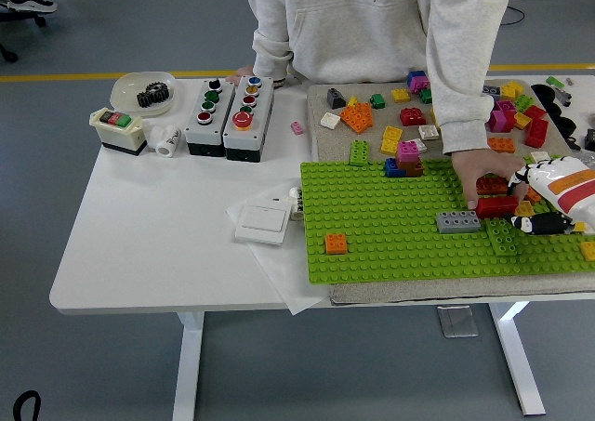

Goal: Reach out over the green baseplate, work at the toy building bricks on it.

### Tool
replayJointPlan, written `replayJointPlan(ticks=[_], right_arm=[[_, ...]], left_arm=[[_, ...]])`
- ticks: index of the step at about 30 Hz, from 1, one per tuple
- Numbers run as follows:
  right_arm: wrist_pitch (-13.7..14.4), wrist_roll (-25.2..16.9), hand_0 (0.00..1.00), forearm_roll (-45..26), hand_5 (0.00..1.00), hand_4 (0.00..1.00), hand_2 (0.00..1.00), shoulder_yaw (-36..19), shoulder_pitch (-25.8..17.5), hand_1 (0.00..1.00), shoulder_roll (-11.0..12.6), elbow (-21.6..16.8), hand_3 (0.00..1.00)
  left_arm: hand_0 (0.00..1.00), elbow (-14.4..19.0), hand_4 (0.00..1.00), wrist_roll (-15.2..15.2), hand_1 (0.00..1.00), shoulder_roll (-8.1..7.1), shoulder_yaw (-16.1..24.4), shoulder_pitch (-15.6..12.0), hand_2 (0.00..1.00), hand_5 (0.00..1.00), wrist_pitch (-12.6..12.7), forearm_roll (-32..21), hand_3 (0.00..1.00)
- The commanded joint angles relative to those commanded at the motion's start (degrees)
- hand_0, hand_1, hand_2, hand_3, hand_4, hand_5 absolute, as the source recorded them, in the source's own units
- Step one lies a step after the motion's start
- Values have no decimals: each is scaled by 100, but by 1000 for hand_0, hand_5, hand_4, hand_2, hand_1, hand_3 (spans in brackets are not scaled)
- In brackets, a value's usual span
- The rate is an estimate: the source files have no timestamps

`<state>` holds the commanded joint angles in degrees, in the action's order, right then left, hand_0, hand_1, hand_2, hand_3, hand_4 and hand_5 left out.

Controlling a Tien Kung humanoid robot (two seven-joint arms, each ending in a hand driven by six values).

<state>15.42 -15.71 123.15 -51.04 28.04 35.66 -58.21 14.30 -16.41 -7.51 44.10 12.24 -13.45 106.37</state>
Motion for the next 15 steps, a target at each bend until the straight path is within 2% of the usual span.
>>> replayJointPlan(ticks=[9, 15], right_arm=[[7, -17, 568, -82, 488, 772, 653, -119, -101, 627, 126, -336, 574], [42, -36, 566, -148, 483, 775, 654, -154, -120, 628, 166, -413, 574]], left_arm=[[772, -2, 683, 6, 764, 1, 28, -34, 768, 595, 0, 35, 607], [773, -4, 684, 11, 765, 2, 32, -47, 768, 597, 2, 24, 608]])
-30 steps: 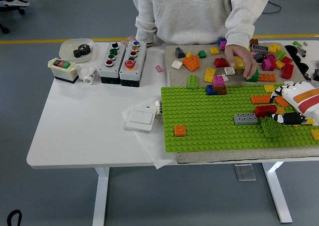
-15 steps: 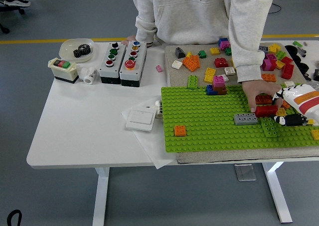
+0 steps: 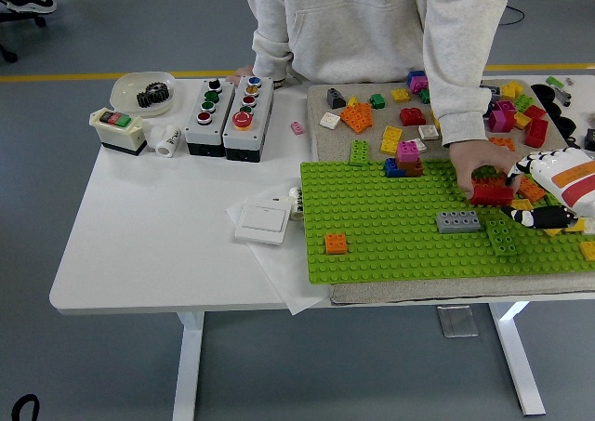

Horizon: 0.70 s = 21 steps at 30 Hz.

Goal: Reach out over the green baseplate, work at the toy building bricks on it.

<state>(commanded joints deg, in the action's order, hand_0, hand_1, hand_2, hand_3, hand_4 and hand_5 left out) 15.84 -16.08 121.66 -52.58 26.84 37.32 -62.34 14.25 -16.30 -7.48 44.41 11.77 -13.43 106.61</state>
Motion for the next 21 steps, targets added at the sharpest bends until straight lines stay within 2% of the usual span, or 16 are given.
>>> replayJointPlan(ticks=[6, 9, 21], right_arm=[[-111, 23, 571, -254, 478, 777, 655, 59, 17, 629, 5, 20, 574], [-307, 80, 567, -616, 475, 778, 656, 109, 17, 629, 13, 23, 574], [-361, 30, 562, -751, 473, 779, 657, 123, 57, 630, 37, 1, 572]], left_arm=[[772, 1, 684, 2, 765, -2, -5, -5, 768, 599, -12, -3, 608], [772, 1, 684, 3, 765, -5, -21, -1, 769, 599, -18, -25, 608], [773, -4, 683, 2, 764, -5, -57, 21, 768, 599, -1, -88, 608]])
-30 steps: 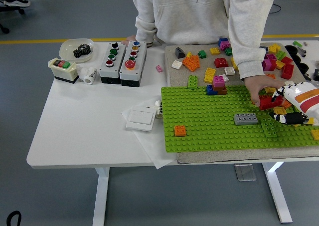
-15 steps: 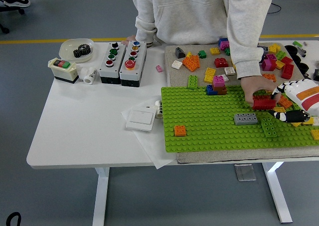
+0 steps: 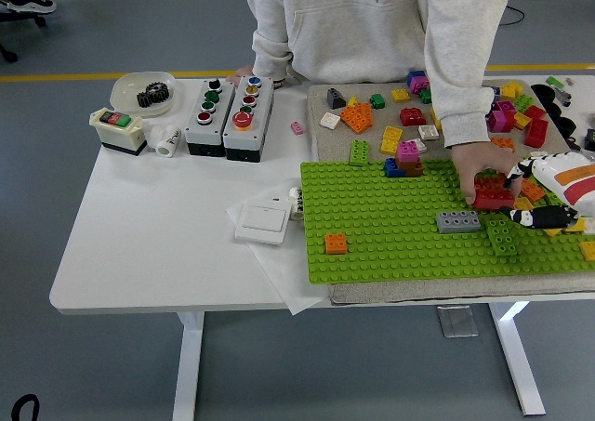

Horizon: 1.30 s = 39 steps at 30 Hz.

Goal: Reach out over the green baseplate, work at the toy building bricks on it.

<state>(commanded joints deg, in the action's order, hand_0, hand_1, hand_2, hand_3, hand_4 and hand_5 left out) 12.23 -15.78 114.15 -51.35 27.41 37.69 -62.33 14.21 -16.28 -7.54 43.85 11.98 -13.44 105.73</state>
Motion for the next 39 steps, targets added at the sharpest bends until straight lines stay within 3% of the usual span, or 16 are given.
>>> replayJointPlan(ticks=[15, 22, 33, 39], right_arm=[[-193, -65, 565, -396, 474, 780, 661, 352, 282, 632, -61, 354, 574], [-251, -235, 595, -730, 471, 785, 676, 880, 753, 641, -197, 924, 583], [-80, -359, 595, -465, 466, 792, 678, 1413, 1214, 644, -387, 1369, 598], [-126, -346, 596, -408, 465, 794, 683, 1560, 1364, 645, -544, 1643, 606]], left_arm=[[773, 4, 683, 3, 764, 8, -15, 19, 769, 599, 25, -29, 607], [772, 15, 683, -1, 765, 6, -46, 21, 770, 598, 6, -73, 607], [773, 26, 683, -9, 764, -7, -109, 52, 769, 598, -14, -158, 606], [774, 33, 683, -13, 764, -7, -134, 63, 768, 598, -17, -187, 607]])
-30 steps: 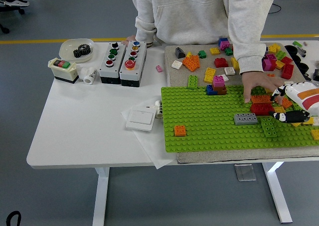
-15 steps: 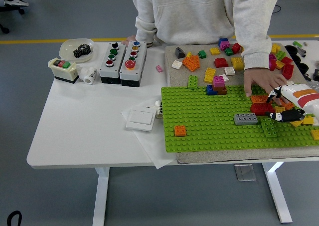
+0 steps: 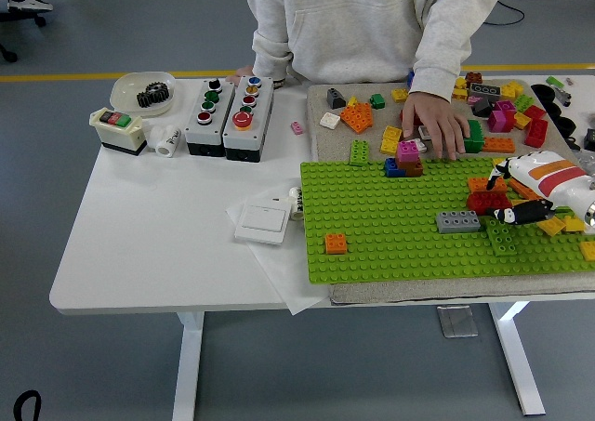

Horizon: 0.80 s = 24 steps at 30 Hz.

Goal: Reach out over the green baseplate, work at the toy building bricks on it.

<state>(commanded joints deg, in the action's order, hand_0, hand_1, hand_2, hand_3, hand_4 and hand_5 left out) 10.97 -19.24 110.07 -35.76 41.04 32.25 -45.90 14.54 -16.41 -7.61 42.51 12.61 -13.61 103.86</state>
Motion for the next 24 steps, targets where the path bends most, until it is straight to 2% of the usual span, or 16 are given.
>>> replayJointPlan(ticks=[10, 24], right_arm=[[41, -110, 600, 136, 451, 814, 697, 267, 286, 651, -161, 517, 651], [92, -198, 602, 225, 447, 820, 696, 557, 422, 650, -228, 918, 653]], left_arm=[[774, 13, 682, -7, 764, -6, -10, 12, 768, 595, -23, 6, 608], [778, 23, 682, -7, 765, -9, 26, 10, 768, 596, -51, 80, 607]])
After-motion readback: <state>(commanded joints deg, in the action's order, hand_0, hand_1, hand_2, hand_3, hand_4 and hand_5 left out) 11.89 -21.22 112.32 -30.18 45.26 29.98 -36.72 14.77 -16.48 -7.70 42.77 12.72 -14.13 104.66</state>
